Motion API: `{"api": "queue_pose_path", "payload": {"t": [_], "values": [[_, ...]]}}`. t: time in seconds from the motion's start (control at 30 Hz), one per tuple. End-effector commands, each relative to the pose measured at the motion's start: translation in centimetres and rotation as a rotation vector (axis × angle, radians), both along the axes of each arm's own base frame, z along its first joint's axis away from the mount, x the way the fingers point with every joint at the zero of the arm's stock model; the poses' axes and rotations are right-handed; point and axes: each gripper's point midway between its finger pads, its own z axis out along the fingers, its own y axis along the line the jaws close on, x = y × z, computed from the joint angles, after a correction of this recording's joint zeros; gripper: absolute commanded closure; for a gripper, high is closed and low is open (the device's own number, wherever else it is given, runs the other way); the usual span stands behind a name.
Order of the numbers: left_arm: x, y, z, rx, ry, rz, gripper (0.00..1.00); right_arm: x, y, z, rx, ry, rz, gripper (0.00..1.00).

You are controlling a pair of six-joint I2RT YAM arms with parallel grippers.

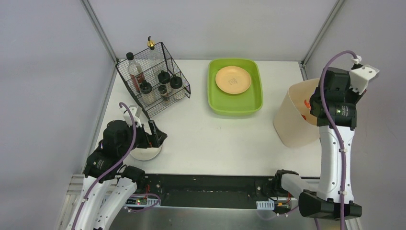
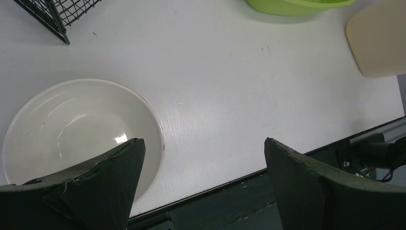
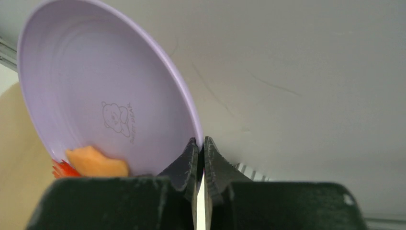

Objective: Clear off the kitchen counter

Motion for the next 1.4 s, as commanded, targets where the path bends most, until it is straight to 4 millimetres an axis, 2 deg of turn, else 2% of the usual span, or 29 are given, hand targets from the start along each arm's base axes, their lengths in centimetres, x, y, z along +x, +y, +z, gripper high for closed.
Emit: {"api": "queue_pose_path", "payload": {"t": [0.0,0.13,0.5,0.77,1.07,1.37], "values": [[0.3,-0.3,0.7,-0.008,-0.039,-0.013,0.00,-0.9,-0.6,4.2,-0.163,-0.040,-0.047,1.00],[0.4,-0.3,0.7,-0.007,-0.038,-0.012,0.00,-0.3,-0.4,5.5,-0.241,-0.023,-0.011,1.00],[0.4,-0.3,0.6,-0.005,-0.034,-0.012,0.00,1.2,0.7,7.5,-0.413,0.083,0.074,1.00],[0.5,-0.2,0.6,-0.003,-0.037,-0.005,0.00,2.2,1.7,8.4,-0.493,0.136,0.123,1.00],[0.5,-0.1,0.6,-0.002,-0.037,-0.002,0.00,3.9,3.8,8.9,-0.675,0.270,0.205,1.00],[0.5,-0.1,0.5,0.002,-0.033,-0.001,0.00,3.9,4.5,9.8,-0.661,0.230,0.233,1.00]]}}
